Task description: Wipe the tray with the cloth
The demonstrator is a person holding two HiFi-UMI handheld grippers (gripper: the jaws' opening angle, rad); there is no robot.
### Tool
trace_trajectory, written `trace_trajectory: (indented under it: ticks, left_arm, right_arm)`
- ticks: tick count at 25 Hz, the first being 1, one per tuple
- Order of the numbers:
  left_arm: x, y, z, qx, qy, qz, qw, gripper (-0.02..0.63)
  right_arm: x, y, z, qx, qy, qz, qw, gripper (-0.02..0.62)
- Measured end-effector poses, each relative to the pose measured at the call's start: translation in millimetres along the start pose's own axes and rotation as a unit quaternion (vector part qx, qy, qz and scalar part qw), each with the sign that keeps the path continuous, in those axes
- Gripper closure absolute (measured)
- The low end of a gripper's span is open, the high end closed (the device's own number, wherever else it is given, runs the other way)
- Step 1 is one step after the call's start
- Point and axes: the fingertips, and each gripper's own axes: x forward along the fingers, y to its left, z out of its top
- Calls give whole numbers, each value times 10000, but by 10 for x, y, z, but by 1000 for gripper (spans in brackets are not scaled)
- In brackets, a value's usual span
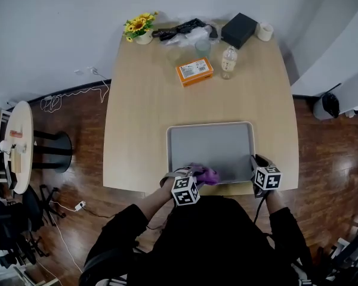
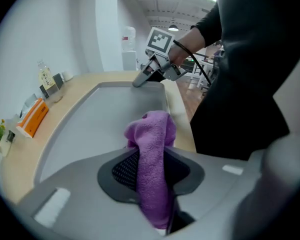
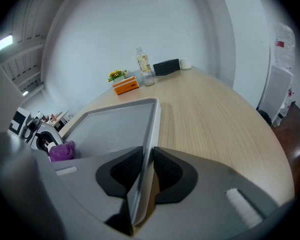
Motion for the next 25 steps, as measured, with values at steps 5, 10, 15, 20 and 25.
trace_trajectory:
  ticks: [5,10,15,20,25]
  left_arm:
    - [-59,632,-126,404,210,232,9987,515]
    - [-229,1792,-351,-5,660,1100,9917,515]
    - [-326,1950,-406,-399,595,1225,9899,517]
    - [-355,1273,-484,-714,318,923,9927,517]
    - [-339,312,-505,-638,123,457,9968,517]
  right_arm:
    - [3,22,13,-13,17,-45,10000,525]
    - [12,24,30,-80,-48,-63,9999,525]
    - [20,20,-3,-83,-33,-65,9999,525]
    - [-10,13,-13,-57,-40,-92,9999,525]
    - [-5,-21,8,12,-72,-139,9999,525]
